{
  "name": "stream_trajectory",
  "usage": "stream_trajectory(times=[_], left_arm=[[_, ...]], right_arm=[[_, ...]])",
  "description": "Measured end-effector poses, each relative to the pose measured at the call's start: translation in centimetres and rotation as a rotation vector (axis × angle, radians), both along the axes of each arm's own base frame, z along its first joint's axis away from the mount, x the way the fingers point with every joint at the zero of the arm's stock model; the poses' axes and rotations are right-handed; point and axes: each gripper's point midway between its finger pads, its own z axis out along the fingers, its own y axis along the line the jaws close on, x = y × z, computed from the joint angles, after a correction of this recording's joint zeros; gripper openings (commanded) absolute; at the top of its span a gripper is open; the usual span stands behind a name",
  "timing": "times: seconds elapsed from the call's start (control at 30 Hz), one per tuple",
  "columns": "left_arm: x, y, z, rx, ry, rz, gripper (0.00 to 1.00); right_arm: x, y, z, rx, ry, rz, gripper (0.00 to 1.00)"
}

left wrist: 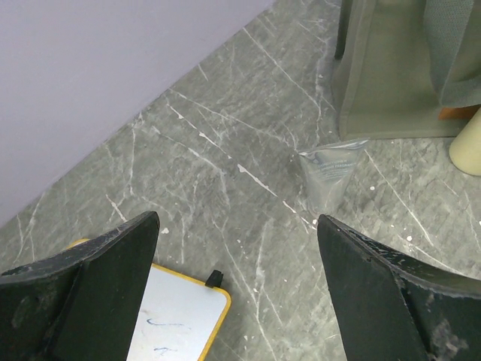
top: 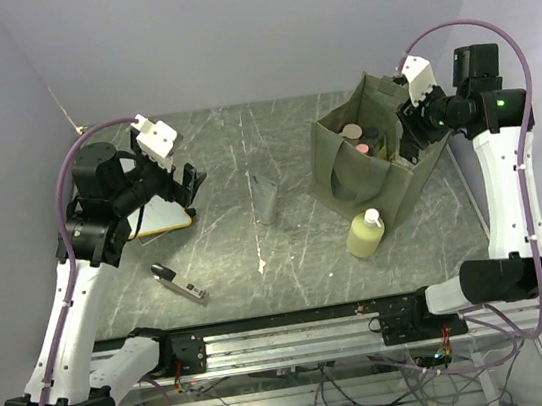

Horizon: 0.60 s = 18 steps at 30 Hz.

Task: Place the personal care products into the canvas bag
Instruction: Place the care product in the canvas bag.

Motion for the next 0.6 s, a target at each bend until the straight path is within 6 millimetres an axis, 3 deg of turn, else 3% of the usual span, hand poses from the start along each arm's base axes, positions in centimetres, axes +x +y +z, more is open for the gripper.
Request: stream_trajectory(times=[0.17,0.33,0.6], left_arm=[[-0.1,-0.2,0.0,-0.003,0.001,-0.014,0.96],[-0.2,-0.4,-0.3,-0.002,0.006,-0.026,0.96],[-0.3,-0.6,-0.9,0.001,0.018,-0.041,0.96]], right_arm=[[1.4,-0.2,-1.6,0.027,0.040,0.064,0.00],[3.0,0.6,-4.4,0.061,0.121,0.142,0.00],[3.5,1.2,-6.8,0.090,0.197,0.197,0.00]])
